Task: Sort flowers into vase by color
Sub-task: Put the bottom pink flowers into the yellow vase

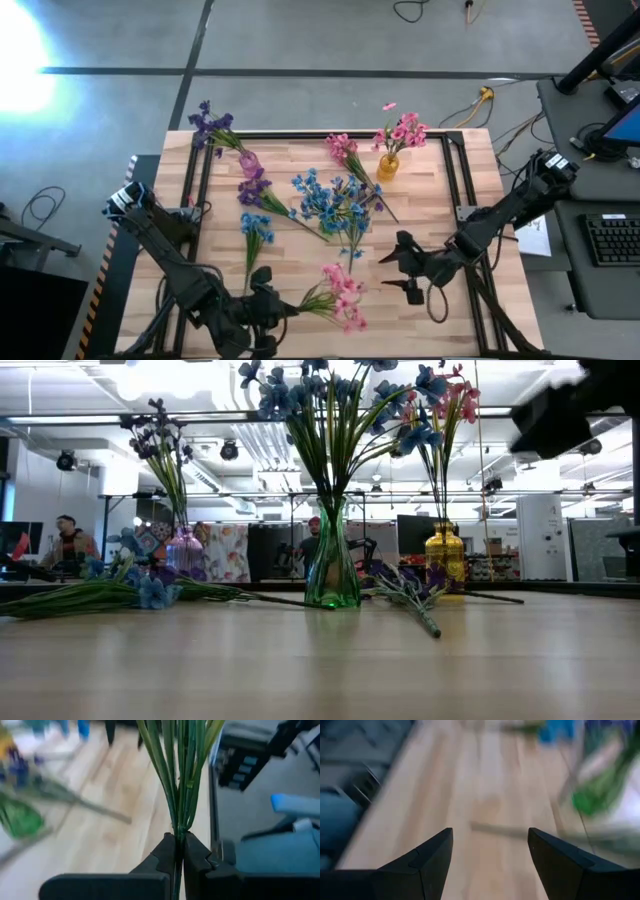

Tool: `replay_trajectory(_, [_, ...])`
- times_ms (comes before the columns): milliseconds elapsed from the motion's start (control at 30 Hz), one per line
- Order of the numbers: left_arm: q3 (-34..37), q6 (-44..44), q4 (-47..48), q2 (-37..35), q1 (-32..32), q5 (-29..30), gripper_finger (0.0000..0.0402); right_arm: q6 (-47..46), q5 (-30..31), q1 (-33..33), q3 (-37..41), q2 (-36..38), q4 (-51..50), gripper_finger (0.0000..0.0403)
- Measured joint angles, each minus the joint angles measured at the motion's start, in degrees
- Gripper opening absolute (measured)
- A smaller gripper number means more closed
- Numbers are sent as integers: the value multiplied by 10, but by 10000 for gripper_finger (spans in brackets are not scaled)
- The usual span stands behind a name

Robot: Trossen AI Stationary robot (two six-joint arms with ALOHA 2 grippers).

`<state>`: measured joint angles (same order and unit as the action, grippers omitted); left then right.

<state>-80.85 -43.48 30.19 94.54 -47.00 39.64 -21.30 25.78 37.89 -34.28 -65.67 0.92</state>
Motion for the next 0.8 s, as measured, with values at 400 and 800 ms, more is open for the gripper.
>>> replay_trajectory(400, [4, 270, -273, 48, 56, 66, 0, 203, 0, 0, 20, 0, 379, 249])
replay_trajectory(800, [-2, 315, -427, 123, 147, 79, 0, 233, -33, 0, -3, -10, 414, 249])
